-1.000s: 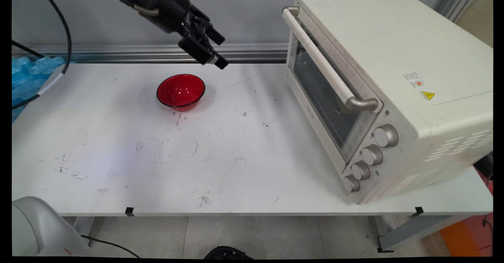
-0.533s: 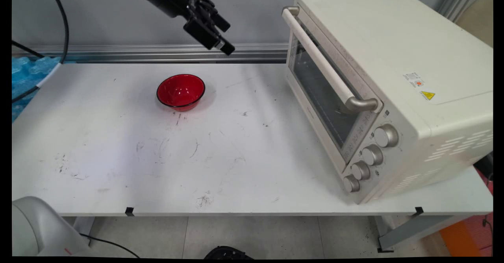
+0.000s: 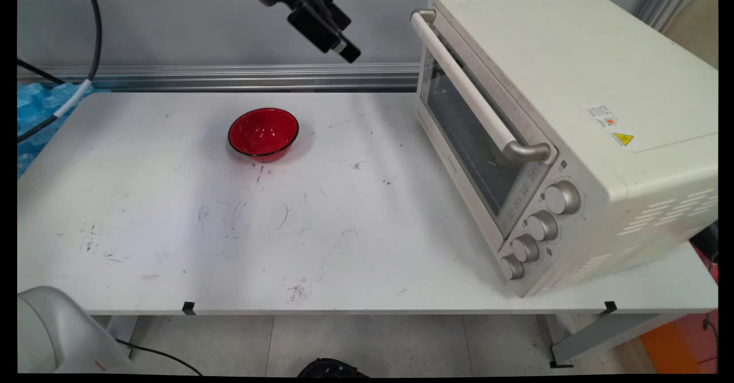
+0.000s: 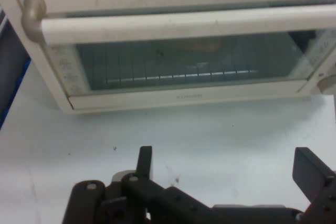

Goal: Open the oven

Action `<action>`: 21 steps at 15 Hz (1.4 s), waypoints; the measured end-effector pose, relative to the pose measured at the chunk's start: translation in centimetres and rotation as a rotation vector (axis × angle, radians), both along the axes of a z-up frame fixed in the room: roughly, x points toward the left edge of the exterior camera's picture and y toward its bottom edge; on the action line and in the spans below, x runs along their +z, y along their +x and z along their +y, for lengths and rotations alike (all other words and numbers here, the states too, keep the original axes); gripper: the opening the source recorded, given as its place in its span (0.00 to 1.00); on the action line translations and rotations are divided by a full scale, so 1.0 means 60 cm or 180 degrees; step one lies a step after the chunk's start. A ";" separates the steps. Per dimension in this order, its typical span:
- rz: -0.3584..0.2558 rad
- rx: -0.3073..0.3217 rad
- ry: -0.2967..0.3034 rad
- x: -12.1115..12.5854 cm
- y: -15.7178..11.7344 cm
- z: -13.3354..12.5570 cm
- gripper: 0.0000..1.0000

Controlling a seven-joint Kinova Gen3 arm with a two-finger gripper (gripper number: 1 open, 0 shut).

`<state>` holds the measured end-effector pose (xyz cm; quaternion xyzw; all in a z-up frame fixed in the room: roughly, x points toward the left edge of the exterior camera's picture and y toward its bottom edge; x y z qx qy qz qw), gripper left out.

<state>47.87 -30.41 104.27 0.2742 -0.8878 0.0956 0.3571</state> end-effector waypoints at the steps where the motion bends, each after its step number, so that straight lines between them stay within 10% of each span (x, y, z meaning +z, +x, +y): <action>1: 0.0004 0.0002 0.0002 0.002 -0.004 -0.004 1.00; 21: 0.0034 -0.0081 0.0068 0.041 -0.162 -0.116 1.00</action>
